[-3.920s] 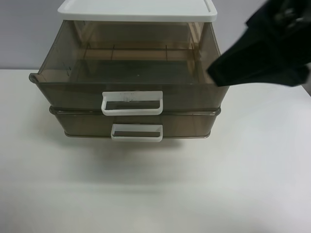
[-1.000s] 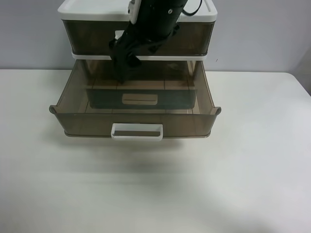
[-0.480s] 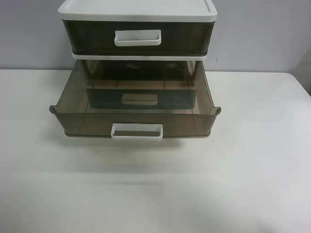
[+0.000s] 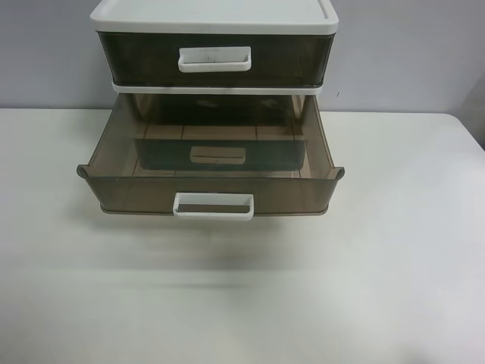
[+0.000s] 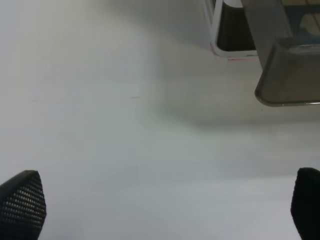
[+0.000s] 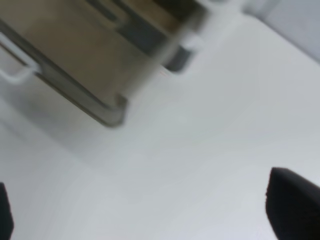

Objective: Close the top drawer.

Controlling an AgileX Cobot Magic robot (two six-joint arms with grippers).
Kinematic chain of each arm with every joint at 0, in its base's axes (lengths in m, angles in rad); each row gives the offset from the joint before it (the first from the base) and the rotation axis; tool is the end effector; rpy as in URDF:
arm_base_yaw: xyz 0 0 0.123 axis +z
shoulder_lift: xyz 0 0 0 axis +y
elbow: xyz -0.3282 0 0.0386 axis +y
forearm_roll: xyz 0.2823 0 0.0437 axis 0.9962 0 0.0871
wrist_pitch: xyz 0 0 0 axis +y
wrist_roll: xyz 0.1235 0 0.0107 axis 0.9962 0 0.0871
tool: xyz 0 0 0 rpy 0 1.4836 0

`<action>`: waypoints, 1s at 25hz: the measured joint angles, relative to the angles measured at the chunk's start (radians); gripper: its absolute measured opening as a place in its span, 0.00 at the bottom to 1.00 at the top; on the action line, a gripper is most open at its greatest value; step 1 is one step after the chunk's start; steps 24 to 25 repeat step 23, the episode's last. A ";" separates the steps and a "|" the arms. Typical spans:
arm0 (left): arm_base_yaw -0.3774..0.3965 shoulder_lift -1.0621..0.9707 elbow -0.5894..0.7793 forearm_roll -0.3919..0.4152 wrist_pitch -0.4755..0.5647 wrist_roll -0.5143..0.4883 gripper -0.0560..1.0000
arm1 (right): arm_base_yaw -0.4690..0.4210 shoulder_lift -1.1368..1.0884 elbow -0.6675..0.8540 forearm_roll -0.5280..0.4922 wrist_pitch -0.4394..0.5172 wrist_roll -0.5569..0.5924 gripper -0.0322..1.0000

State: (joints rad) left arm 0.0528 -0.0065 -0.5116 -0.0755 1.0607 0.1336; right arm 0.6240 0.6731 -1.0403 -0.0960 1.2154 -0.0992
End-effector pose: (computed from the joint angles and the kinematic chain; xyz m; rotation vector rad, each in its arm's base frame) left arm 0.0067 -0.0078 0.2829 0.0860 2.0222 0.0279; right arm 0.0915 0.0521 0.4148 -0.8189 2.1821 0.1416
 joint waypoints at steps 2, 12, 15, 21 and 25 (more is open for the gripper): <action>0.000 0.000 0.000 0.000 0.000 0.000 0.99 | -0.136 -0.100 0.096 0.032 0.000 0.013 0.99; 0.000 0.000 0.000 0.000 0.000 0.000 0.99 | -0.583 -0.628 0.505 0.102 -0.112 0.025 0.99; 0.000 0.000 0.000 0.000 0.000 0.000 0.99 | -0.613 -0.675 0.533 0.109 -0.129 0.025 0.99; 0.000 0.000 0.000 0.000 0.000 0.000 0.99 | -0.607 -0.675 0.534 0.111 -0.141 0.024 0.99; 0.000 0.000 0.000 0.000 0.000 0.000 0.99 | -0.607 -0.675 0.534 0.111 -0.141 0.024 0.99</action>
